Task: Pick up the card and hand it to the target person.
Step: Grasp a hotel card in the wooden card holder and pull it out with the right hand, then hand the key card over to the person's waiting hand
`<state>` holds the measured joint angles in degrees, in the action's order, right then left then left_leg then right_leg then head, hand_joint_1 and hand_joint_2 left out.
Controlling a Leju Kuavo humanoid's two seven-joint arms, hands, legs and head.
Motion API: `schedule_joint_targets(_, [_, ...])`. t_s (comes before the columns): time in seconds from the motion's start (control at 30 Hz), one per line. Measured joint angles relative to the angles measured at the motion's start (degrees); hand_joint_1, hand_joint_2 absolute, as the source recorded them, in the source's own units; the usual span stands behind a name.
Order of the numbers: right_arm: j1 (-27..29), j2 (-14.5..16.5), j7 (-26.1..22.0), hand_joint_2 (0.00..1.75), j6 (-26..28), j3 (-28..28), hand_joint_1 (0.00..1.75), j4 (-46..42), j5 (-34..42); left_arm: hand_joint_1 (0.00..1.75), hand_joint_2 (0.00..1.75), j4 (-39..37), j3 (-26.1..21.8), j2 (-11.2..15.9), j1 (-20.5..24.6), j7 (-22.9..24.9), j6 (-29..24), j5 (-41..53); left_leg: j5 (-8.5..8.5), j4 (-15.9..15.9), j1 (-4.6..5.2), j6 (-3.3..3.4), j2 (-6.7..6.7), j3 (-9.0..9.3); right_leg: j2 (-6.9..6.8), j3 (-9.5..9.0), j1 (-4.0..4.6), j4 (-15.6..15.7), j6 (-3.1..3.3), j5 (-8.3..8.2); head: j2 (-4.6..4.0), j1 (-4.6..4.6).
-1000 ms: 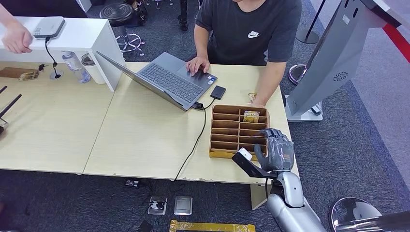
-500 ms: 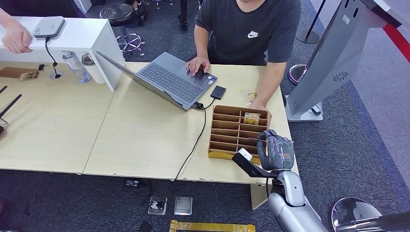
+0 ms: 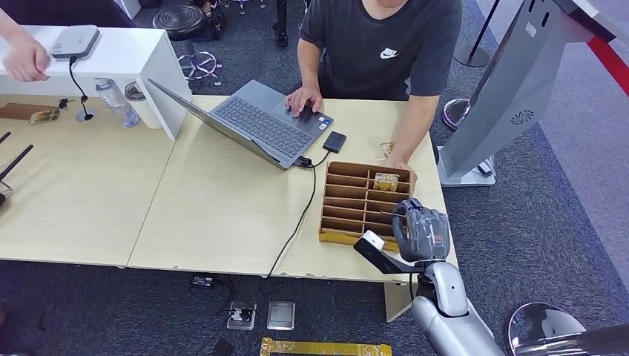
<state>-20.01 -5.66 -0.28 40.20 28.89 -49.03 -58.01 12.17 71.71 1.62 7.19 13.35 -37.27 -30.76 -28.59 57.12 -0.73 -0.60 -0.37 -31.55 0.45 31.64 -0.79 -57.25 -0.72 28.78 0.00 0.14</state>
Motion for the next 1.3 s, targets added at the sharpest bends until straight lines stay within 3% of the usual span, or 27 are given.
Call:
schedule_joint_targets(0.13, [-1.34, 0.52, -1.32, 1.75, 0.02, -0.62, 1.75, -1.73, -1.68, 0.0, 1.75, 0.0, 0.0, 0.0, 0.0, -0.39, 0.11, 0.24, 0.01, 0.0, 0.0, 0.0, 0.0, 0.0, 0.01, 0.0, 0.0, -0.01, 0.0, -0.01, 0.0, 0.0])
schedule_joint_targets(0.43, [-9.88, 2.98, -2.15, 1.75, 0.03, -1.25, 1.75, -4.9, -2.47, 0.0, 1.75, 0.0, 0.01, 0.0, 0.01, -1.85, 0.6, 0.75, 0.07, 0.0, 0.0, 0.02, 0.01, 0.03, 0.01, -0.02, 0.0, -0.02, -0.02, -0.04, 0.0, 0.0])
schedule_joint_targets(0.73, [-16.15, 4.73, -3.21, 1.75, -0.04, -1.27, 1.75, -4.3, 0.47, 0.0, 1.75, 0.0, 0.0, 0.0, 0.01, -3.47, 0.54, 0.58, 0.06, 0.0, 0.0, 0.02, 0.01, -0.01, 0.01, 0.0, 0.0, -0.02, -0.02, -0.03, 0.0, 0.02])
schedule_joint_targets(1.03, [-21.55, 7.95, -6.12, 1.75, -0.23, -1.03, 1.75, 4.88, 4.47, 0.0, 1.75, 0.0, 0.0, 0.0, 0.04, -3.93, 0.51, -0.95, 0.07, 0.0, 0.0, 0.02, -0.02, -0.01, -0.03, 0.0, 0.0, -0.03, -0.02, -0.03, 0.0, -0.04])
schedule_joint_targets(1.3, [-22.69, 9.53, -6.22, 1.75, -0.2, -0.94, 1.75, 11.64, 4.67, 0.0, 1.75, 0.0, 0.0, 0.0, 0.03, -3.45, 0.64, -1.26, 0.06, 0.0, 0.0, 0.02, -0.02, -0.03, -0.03, 0.01, 0.0, -0.02, -0.02, -0.03, 0.0, 0.05])
